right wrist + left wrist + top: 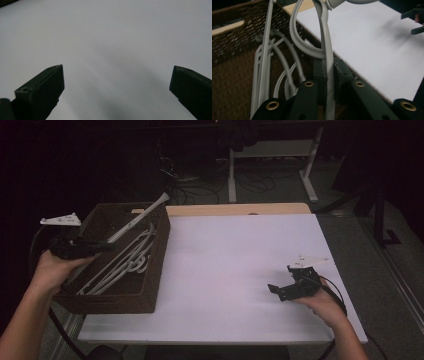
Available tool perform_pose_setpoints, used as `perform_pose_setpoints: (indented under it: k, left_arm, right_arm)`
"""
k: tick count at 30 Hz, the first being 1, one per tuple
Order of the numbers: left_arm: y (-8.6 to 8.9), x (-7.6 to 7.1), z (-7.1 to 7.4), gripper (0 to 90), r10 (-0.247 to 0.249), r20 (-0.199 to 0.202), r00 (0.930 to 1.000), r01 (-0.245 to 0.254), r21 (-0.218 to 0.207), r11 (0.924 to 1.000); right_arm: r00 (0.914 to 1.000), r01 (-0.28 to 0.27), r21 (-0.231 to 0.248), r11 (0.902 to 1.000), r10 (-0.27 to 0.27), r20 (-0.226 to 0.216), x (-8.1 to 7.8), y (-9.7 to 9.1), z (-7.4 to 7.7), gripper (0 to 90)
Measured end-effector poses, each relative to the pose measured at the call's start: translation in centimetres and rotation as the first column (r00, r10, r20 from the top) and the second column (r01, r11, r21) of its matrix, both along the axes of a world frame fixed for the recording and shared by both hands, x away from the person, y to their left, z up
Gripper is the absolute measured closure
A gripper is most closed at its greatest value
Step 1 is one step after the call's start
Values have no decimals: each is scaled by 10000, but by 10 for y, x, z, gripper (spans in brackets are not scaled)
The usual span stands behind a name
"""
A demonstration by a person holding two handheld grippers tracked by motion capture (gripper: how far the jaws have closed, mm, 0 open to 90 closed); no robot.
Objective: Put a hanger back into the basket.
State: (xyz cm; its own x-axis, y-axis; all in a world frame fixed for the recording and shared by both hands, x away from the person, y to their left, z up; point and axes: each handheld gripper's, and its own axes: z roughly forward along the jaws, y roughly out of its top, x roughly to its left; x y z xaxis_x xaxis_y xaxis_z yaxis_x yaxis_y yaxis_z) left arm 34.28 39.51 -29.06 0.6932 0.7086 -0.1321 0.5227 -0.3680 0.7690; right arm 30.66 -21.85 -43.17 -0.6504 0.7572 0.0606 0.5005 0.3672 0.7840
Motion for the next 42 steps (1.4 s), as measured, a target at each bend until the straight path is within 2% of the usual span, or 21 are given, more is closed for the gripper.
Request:
perform_pose_setpoints:
  k: [3,8,12,14,18,20,21,22,23,26,29,32,36,42]
  left_arm:
    - [11,-3,-9,820,225,-114,9997,-224,95,9997]
    - [19,-4,-24,820,433,-265,9987,-423,343,9985]
    - [19,0,-30,819,483,-335,9983,-458,702,9965]
    - [18,4,-36,820,450,-494,9978,-414,714,9966]
    - [16,11,-48,819,437,-775,9960,-347,1134,9929]
    - [19,14,-55,813,461,-984,9941,-344,1167,9926]
    - [20,14,-56,797,535,-890,9946,-433,1136,9926]
    - [21,13,-57,718,784,-717,9943,-700,1136,9911]
    - [23,13,-57,643,829,-748,9938,-745,1078,9914]
    - [23,12,-56,547,968,-582,9936,-907,998,9909]
    - [22,10,-51,459,936,-385,9949,-914,543,9943]
    - [14,6,-44,381,710,-181,9973,-709,50,9975]
    - [-11,-6,-33,312,112,421,9991,-86,-603,9981]
    - [-50,-18,-30,206,-573,937,9940,700,-1390,9878]
  right_arm:
    - [10000,37,0,10000,-37,-7,0,0,0,0]
    - [10000,72,21,10000,-72,-14,1,-1,0,0]
    - [10000,98,11,10000,-98,-9,1,-1,0,0]
    - [10000,85,12,10000,-85,2,1,-1,0,0]
    - [10000,92,-4,10000,-92,38,1,-2,0,0]
    - [9999,100,-5,9999,-100,52,1,-3,1,0]
    - [9999,106,4,9999,-106,52,0,-3,1,0]
    - [9999,110,18,9999,-111,44,0,-3,1,0]
    - [9999,116,22,9999,-116,56,0,-3,1,0]
    - [9999,122,13,9999,-123,70,0,-3,2,0]
    - [9999,111,5,9999,-112,96,0,-3,3,0]
    - [9999,85,17,10000,-85,140,0,-3,5,0]
    - [9998,21,75,10000,-22,204,-1,-3,9,0]
    - [9991,-65,224,9997,56,418,-4,-3,22,0]
